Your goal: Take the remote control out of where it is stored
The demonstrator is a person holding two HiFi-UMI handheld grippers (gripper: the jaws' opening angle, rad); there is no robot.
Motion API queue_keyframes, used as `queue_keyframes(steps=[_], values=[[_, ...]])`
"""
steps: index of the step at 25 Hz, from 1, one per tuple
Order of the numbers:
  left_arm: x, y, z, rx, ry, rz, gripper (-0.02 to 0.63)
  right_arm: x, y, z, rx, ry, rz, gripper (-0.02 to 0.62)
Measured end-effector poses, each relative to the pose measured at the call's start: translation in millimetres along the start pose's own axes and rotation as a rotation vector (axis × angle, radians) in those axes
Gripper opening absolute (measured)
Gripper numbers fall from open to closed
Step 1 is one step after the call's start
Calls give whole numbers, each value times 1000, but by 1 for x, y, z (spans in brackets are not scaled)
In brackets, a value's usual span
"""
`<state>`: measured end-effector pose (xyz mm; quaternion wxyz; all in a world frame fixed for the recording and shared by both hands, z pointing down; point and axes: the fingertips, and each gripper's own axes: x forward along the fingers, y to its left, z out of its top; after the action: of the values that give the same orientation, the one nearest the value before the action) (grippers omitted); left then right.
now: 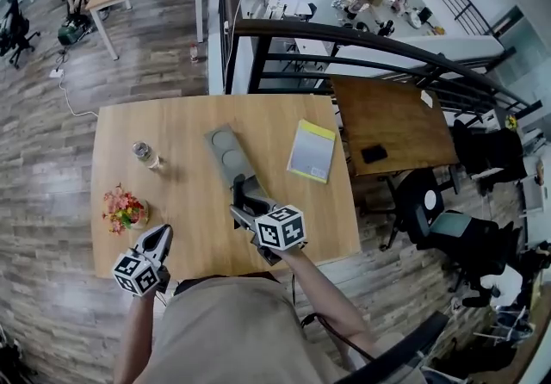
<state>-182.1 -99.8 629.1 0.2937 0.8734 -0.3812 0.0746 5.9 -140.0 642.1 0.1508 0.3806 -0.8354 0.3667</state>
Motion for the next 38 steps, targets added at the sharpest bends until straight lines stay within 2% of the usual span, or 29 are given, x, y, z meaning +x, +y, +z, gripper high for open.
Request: queue_keyframes(steps=[7,11,18,23,26,28,32,34,36,38], values=[[-25,37,-21,45,64,1,-3,66,33,-56,-10,137,-7,181],[-34,58,-34,55,101,-4,-3,102,37,-93,-22,240,-33,181],[-41,79,-63,75,194,-32,-3,162,5,-194,26,470,-141,181],[-48,85,-68,83,212,-44,-3,186,-34,-262,45,630,-275,181],[-51,86,-67,94,221,-45,-3,195,-51,-276,74,642,-341,181],[-54,86,-68,96,228,-40,-3,198,-57,-278,53,640,-366,181],[-59,88,-70,88,238,-18,-3,197,-59,-277,13,621,-363,183],[-59,88,-71,82,234,-7,-3,197,-59,-269,32,568,-341,184],[-57,84,-68,75,222,3,-3,195,-57,-255,75,483,-313,262],[-53,77,-61,67,201,8,-3,185,-53,-225,100,357,-290,306]])
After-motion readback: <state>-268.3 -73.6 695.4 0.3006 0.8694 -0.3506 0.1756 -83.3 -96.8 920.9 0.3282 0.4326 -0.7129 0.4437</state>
